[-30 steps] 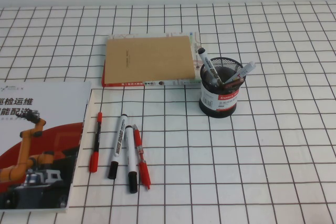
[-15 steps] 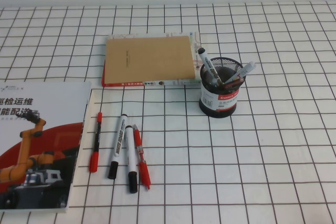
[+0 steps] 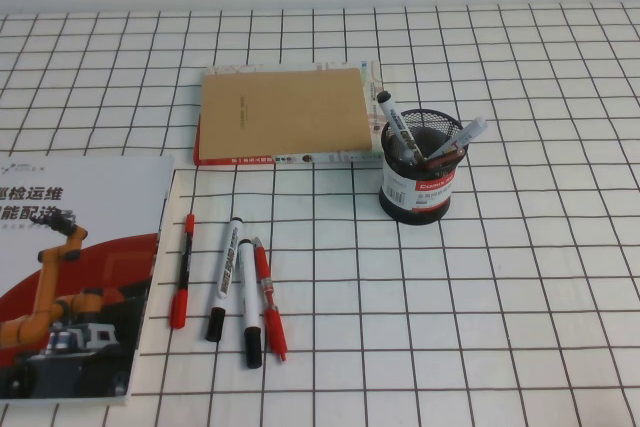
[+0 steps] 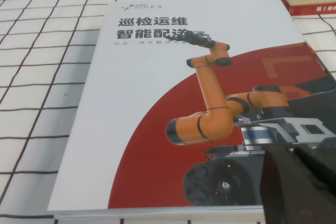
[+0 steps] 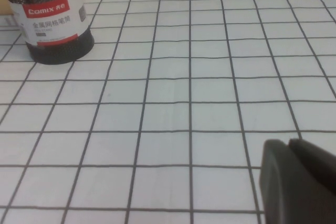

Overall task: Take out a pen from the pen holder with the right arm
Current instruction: 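Take a marker out of the pen holder and lay it on the table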

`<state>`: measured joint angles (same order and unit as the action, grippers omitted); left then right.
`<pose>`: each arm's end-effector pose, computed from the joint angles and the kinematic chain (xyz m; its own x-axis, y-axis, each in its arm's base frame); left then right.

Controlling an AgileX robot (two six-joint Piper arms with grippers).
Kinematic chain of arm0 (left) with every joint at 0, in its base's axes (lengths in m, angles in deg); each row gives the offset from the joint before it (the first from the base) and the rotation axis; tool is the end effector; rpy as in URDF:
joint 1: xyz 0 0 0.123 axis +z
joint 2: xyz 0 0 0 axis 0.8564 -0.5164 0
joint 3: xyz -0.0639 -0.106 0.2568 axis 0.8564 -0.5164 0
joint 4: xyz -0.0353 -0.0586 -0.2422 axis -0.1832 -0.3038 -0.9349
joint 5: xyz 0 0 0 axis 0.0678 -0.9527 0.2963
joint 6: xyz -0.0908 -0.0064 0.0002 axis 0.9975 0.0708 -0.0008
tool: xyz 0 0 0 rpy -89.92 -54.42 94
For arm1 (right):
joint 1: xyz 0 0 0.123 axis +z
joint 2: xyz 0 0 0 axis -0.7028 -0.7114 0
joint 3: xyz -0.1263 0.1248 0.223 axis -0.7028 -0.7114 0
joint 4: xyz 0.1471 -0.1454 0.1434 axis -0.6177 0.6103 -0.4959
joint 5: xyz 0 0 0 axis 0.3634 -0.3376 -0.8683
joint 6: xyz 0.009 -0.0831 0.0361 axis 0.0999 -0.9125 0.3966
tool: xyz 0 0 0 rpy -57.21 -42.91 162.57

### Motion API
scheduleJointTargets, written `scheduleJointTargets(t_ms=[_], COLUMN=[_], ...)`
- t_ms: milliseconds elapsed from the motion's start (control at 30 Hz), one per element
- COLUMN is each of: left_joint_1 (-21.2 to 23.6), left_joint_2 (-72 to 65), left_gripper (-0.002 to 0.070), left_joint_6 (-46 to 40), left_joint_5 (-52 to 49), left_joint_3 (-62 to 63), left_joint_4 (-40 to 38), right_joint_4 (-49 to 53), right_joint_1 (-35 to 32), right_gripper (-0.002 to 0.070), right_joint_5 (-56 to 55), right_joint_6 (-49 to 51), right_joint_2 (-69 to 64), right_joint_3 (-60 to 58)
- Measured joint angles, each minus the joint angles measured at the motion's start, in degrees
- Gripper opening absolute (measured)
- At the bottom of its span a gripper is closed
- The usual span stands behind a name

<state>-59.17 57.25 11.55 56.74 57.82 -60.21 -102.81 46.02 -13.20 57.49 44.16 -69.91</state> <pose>0.0523 -0.0024 0.1715 -0.2933 0.0618 -0.9540 0.0443 0.9977 0.0510 0.0520 0.0093 0.1710 -0.3086 0.0514 -0.9498 -0.0907 0.9924 0.0832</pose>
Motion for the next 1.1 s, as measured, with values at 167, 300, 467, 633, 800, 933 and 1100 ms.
scheduleJointTargets(t_ms=[167, 300, 467, 633, 800, 933, 1100], left_joint_1=[0.0, 0.0, 0.0, 0.0, 0.0, 0.0, 0.0], left_joint_2=[0.0, 0.0, 0.0, 0.0, 0.0, 0.0, 0.0], left_gripper=[-0.0004, -0.0004, -0.0004, -0.0004, -0.0004, -0.0004, -0.0004], left_joint_6=[0.0, 0.0, 0.0, 0.0, 0.0, 0.0, 0.0], left_joint_5=[0.0, 0.0, 0.0, 0.0, 0.0, 0.0, 0.0], left_joint_3=[0.0, 0.0, 0.0, 0.0, 0.0, 0.0, 0.0], left_joint_4=[0.0, 0.0, 0.0, 0.0, 0.0, 0.0, 0.0], right_joint_4=[-6.5, -19.2, -36.7, -41.6, -42.3, -43.9, -42.9], right_joint_1=[0.0, 0.0, 0.0, 0.0, 0.0, 0.0, 0.0], right_gripper=[-0.0017, -0.0016, -0.0017, -0.0016, -0.0016, -0.0016, -0.0017], right_joint_5=[-1.6, -6.5, -13.0, -15.8, -11.3, -7.4, -1.8], right_joint_6=[0.0, 0.0, 0.0, 0.0, -2.3, -3.5, -4.0], right_joint_2=[0.0, 0.0, 0.0, 0.0, 0.0, 0.0, -3.4], right_joint_3=[-0.1, -0.1, -0.1, -0.1, -0.1, 0.0, 5.9])
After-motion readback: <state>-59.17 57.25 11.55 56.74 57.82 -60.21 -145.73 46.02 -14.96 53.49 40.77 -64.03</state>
